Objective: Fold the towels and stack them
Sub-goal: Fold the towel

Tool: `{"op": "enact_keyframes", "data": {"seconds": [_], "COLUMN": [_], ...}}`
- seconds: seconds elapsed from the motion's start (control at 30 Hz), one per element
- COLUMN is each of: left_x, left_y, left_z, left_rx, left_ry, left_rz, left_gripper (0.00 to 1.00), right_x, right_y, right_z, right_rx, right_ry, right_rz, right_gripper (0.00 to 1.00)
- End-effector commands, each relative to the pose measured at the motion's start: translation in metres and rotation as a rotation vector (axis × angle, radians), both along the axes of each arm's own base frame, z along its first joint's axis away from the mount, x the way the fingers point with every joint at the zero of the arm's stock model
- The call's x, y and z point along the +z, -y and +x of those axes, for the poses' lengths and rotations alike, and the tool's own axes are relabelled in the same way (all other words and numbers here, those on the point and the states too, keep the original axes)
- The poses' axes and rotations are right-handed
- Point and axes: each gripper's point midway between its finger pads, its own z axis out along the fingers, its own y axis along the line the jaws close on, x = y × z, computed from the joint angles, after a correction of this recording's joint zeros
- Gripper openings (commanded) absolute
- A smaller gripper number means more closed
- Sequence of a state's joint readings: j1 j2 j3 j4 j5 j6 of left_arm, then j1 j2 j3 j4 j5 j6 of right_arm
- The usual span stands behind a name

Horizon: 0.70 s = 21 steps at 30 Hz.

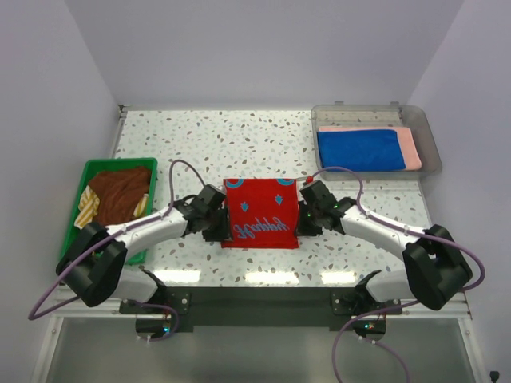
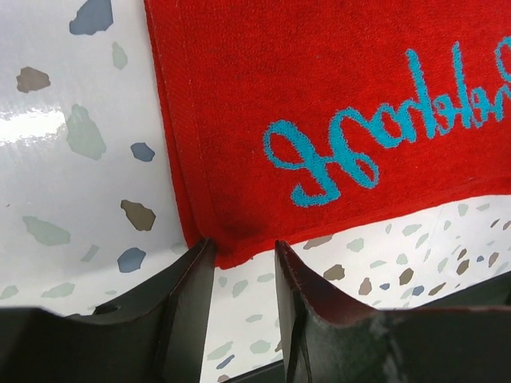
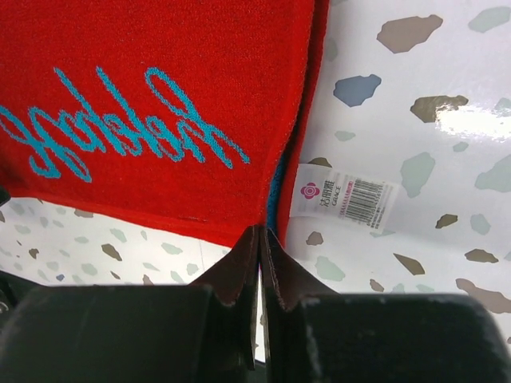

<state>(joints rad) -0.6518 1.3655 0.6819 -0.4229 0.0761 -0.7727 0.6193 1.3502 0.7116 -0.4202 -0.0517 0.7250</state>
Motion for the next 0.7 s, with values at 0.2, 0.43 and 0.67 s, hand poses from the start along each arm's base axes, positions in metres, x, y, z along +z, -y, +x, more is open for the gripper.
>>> {"op": "enact_keyframes", "data": {"seconds": [0.2, 0.43, 0.67], "left_x": [0.005, 0.001, 0.005], "left_y": [0.009, 0.009, 0.011], "left_z": [0.013, 0.011, 0.013], "left_rx": [0.013, 0.007, 0.001], "left_ry": [0.034, 0.025, 0.03], "left_rz": [0.009, 0.02, 0.028], "left_gripper": [0.41, 0.41, 0.36], "right_x": [-0.003, -0.004, 0.016], "right_y": [0.001, 0.0, 0.002], "right_z": [0.002, 0.005, 0.011], "right_rx": [0.001, 0.012, 0.024], "right_ry": [-0.019, -0.012, 0.025], "right_rz": [-0.021, -0.023, -0.039], "right_gripper": [0.2, 0.2, 0.02]}}
